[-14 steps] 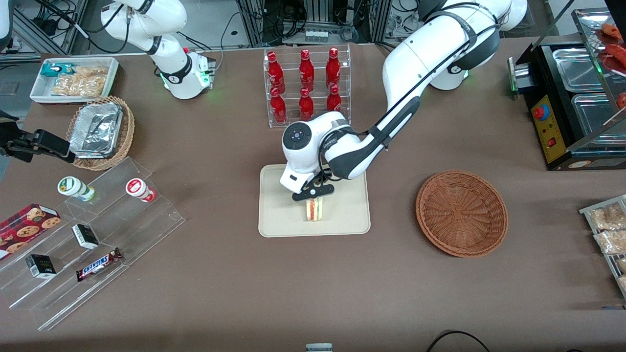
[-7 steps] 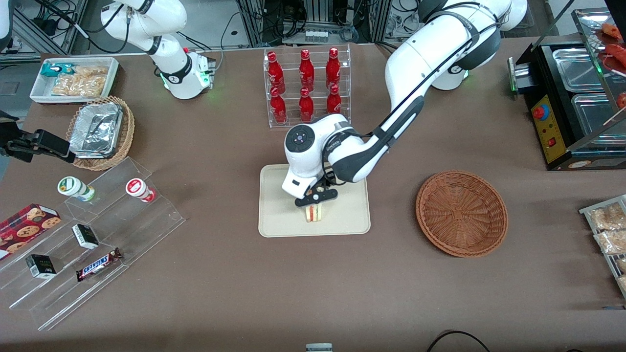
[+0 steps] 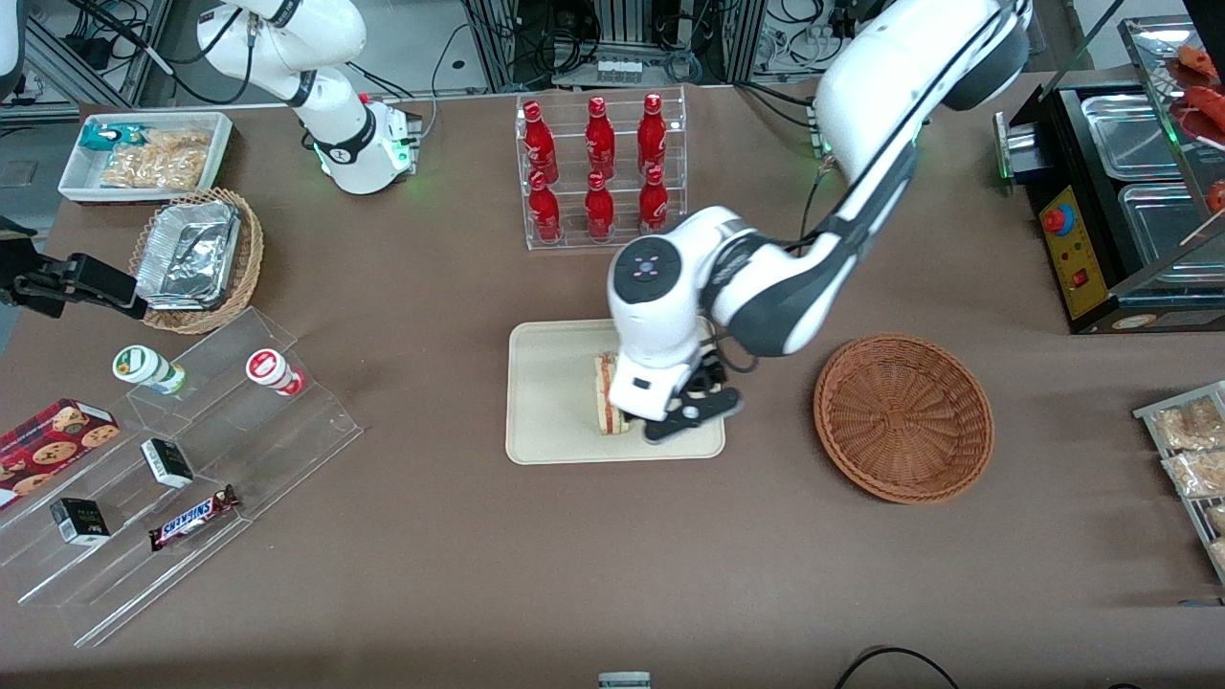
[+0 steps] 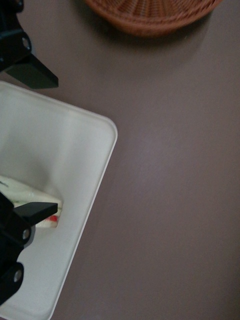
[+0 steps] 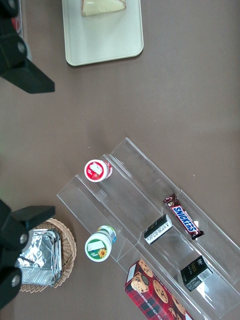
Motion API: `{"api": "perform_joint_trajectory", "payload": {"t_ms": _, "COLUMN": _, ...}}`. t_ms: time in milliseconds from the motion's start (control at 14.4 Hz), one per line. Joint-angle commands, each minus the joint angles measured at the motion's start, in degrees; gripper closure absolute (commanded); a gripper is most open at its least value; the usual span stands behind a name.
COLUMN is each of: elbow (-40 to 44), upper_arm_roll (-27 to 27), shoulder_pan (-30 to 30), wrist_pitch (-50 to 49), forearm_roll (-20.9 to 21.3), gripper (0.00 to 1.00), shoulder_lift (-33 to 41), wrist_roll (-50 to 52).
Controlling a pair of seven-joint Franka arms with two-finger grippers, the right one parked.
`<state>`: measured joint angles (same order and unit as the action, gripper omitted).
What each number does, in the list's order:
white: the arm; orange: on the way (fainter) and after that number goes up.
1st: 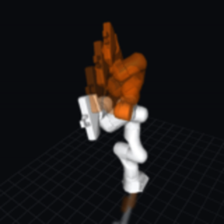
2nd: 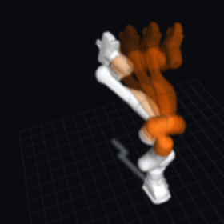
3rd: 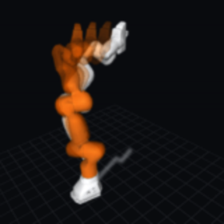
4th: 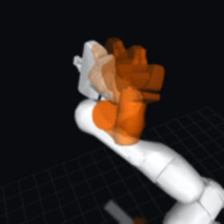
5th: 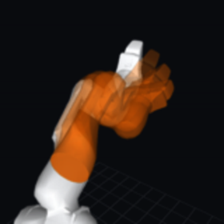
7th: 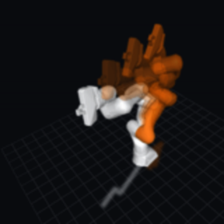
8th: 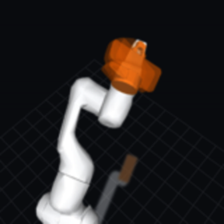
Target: Place sandwich from basket to tray
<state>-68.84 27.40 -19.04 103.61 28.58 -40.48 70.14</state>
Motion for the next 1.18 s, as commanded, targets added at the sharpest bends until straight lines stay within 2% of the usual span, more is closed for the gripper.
{"api": "perform_joint_trajectory", "payload": {"t_ms": 0, "elbow": -3.22, "upper_arm_roll": 0.37, "shoulder_pan": 6.45, "wrist_pitch": -4.98, "forearm_roll": -4.03, "gripper": 0.00, "shoulder_lift": 7.59, "wrist_roll": -5.52}}
{"api": "perform_joint_trajectory", "payload": {"t_ms": 278, "elbow": -8.94, "upper_arm_roll": 0.37, "shoulder_pan": 17.96, "wrist_pitch": -10.51, "forearm_roll": -10.20, "gripper": 0.00, "shoulder_lift": 17.70, "wrist_roll": -20.45}}
{"api": "perform_joint_trajectory", "payload": {"t_ms": 626, "elbow": -8.77, "upper_arm_roll": 0.37, "shoulder_pan": 30.00, "wrist_pitch": -17.38, "forearm_roll": -15.12, "gripper": 0.00, "shoulder_lift": 23.25, "wrist_roll": -37.23}}
{"api": "perform_joint_trajectory", "payload": {"t_ms": 835, "elbow": -10.77, "upper_arm_roll": -1.11, "shoulder_pan": 33.36, "wrist_pitch": -20.89, "forearm_roll": -16.89, "gripper": 0.00, "shoulder_lift": 27.63, "wrist_roll": -48.41}}
{"api": "perform_joint_trajectory", "payload": {"t_ms": 1113, "elbow": -19.81, "upper_arm_roll": -9.10, "shoulder_pan": 30.66, "wrist_pitch": -21.26, "forearm_roll": -23.20, "gripper": 0.00, "shoulder_lift": 37.99, "wrist_roll": -55.62}}
